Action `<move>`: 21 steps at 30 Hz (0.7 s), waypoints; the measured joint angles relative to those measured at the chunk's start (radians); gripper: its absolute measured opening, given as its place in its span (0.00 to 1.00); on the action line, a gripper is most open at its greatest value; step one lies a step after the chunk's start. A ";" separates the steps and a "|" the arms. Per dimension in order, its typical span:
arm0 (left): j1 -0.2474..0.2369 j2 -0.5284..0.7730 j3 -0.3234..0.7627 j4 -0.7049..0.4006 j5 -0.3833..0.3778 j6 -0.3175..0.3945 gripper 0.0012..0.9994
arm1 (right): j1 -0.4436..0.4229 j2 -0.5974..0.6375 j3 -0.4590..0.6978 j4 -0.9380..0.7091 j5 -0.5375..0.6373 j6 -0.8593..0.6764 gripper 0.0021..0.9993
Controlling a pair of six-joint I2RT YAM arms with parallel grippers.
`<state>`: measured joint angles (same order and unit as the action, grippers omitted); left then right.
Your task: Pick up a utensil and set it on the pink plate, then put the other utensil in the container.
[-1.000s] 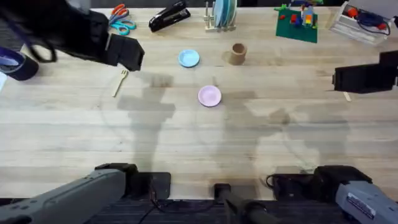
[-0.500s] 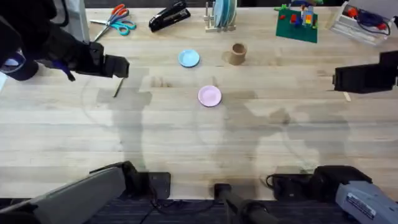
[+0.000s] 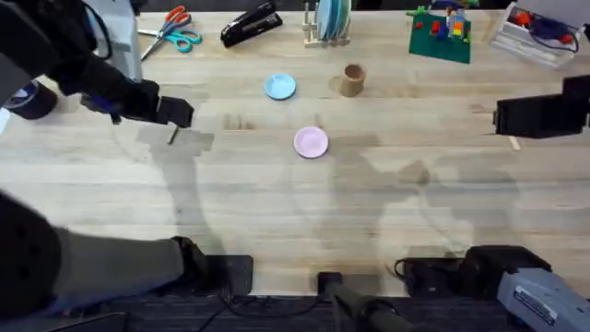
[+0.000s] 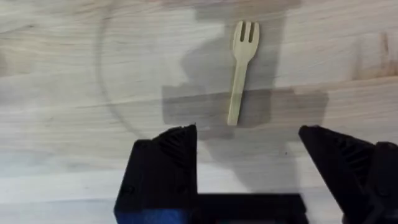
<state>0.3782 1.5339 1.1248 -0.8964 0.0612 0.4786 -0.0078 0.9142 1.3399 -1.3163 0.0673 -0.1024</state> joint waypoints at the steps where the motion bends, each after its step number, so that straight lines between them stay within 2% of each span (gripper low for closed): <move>1: 0.000 0.019 0.000 0.008 0.003 0.000 0.99 | 0.000 0.000 0.000 0.000 0.000 0.000 0.99; 13: -0.001 0.155 0.000 0.095 0.025 -0.004 0.99 | 0.000 0.000 0.000 0.001 0.000 -0.003 0.99; 21: -0.008 0.176 0.000 0.132 0.026 0.001 0.99 | 0.000 0.000 0.000 0.001 0.000 -0.003 0.99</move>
<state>0.3698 1.7096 1.1248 -0.7639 0.0867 0.4797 -0.0078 0.9142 1.3399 -1.3155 0.0673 -0.1054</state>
